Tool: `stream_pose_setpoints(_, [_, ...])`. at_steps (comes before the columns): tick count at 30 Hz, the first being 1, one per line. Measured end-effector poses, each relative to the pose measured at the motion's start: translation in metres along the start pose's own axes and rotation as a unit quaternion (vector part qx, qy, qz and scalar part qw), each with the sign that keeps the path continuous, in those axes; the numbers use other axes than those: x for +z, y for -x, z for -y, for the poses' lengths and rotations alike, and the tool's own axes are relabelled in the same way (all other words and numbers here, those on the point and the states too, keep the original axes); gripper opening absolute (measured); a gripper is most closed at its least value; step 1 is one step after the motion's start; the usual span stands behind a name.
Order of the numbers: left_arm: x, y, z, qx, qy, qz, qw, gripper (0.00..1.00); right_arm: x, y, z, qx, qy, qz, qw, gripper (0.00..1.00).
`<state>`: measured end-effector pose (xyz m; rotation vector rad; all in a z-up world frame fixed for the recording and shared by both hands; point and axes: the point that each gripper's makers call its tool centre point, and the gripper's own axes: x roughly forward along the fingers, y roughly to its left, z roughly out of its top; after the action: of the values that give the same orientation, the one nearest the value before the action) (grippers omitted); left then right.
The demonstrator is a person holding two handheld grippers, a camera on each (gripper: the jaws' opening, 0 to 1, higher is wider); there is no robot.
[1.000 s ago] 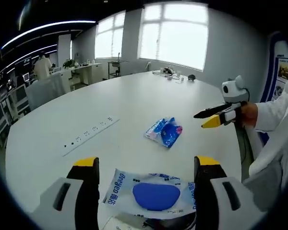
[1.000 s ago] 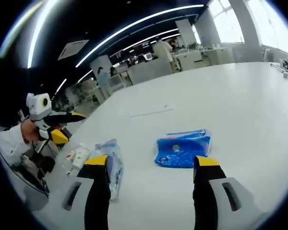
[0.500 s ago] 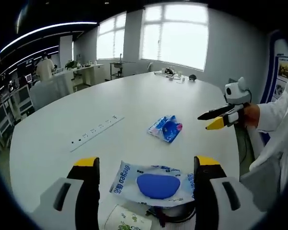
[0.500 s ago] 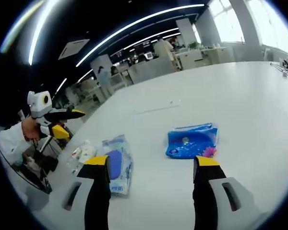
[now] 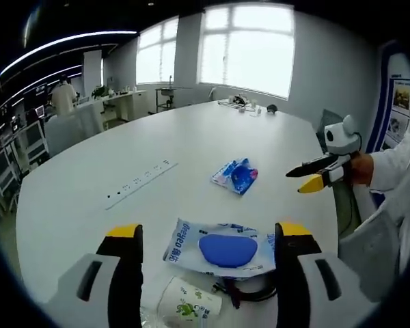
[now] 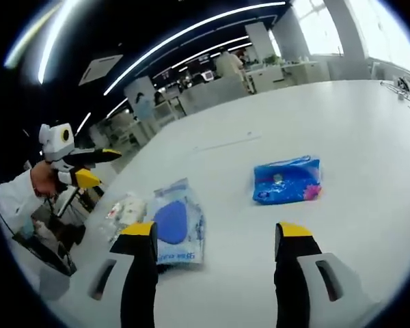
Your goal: Arrange the tabletop items into an orderly group along one side of the table until the central work area is clear of visible clutter.
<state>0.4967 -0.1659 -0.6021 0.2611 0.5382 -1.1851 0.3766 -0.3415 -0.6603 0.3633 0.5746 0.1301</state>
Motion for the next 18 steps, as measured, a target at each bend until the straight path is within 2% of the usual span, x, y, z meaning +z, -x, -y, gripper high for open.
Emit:
stream_pose_setpoints(10, [-0.010, 0.009, -0.007, -0.015, -0.010, -0.010, 0.9998, 0.79, -0.034, -0.006, -0.027, -0.018, -0.055, -0.006, 0.9983, 0.68])
stream_pose_setpoints(18, [-0.015, 0.008, -0.007, -0.031, -0.014, -0.012, 0.9994, 0.78, -0.052, -0.011, -0.046, -0.022, -0.065, -0.012, 0.9975, 0.66])
